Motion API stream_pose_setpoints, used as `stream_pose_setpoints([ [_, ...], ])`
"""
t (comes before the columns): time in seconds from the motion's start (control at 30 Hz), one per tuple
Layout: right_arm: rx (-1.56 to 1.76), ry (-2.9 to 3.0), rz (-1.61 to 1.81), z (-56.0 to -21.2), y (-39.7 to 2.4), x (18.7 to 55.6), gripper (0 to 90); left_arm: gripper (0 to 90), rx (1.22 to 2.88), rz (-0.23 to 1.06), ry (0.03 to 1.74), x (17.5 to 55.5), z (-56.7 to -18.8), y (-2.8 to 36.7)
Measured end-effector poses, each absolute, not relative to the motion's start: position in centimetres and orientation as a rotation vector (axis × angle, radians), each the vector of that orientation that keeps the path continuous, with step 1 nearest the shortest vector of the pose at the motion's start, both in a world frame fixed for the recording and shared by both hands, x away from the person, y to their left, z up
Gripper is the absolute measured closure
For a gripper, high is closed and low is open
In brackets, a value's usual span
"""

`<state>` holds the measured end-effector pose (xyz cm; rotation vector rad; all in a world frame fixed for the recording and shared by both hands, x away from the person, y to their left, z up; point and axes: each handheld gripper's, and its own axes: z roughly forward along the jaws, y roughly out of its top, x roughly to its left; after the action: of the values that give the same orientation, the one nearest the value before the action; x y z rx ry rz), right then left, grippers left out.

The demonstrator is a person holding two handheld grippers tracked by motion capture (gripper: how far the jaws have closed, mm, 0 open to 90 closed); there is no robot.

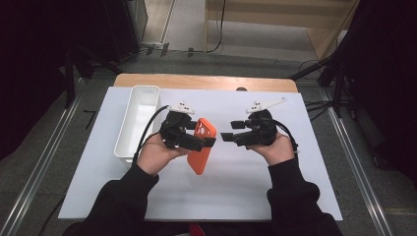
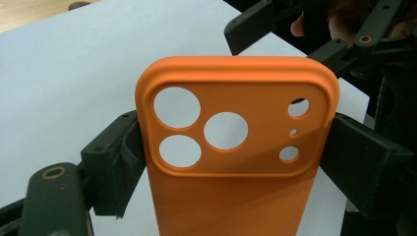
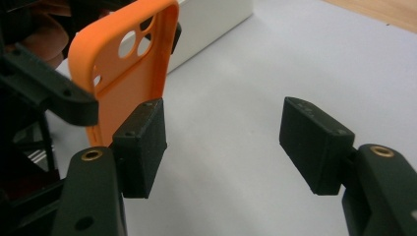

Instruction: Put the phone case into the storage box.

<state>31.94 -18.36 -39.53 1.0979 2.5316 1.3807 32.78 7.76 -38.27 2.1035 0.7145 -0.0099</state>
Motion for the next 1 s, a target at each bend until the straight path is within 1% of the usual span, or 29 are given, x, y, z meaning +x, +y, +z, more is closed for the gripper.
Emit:
stream_pose_setpoints([
  [0.13,1.076,2.534,1.411,-39.5,-18.5,31.2,31.8,16.2,2.109,-0.023,0.712,32.8,-38.2,7.9],
  [0.27,1.027,2.533,1.409,-39.5,-18.4,30.3,27.3,16.2,2.106,-0.036,0.712,32.9,-38.2,7.9],
  [0.4,1.046,2.542,1.396,-39.8,-18.5,29.6,25.9,16.2,2.1,-0.043,0.711,33.0,-38.1,8.1],
  [0.63,1.024,2.552,1.357,-41.0,-18.8,28.6,25.4,16.2,2.091,-0.033,0.692,33.0,-37.9,8.3],
  [1.0,1.004,2.544,1.354,-43.3,-19.6,27.0,25.2,16.2,2.098,-0.061,0.694,33.2,-37.9,8.6],
])
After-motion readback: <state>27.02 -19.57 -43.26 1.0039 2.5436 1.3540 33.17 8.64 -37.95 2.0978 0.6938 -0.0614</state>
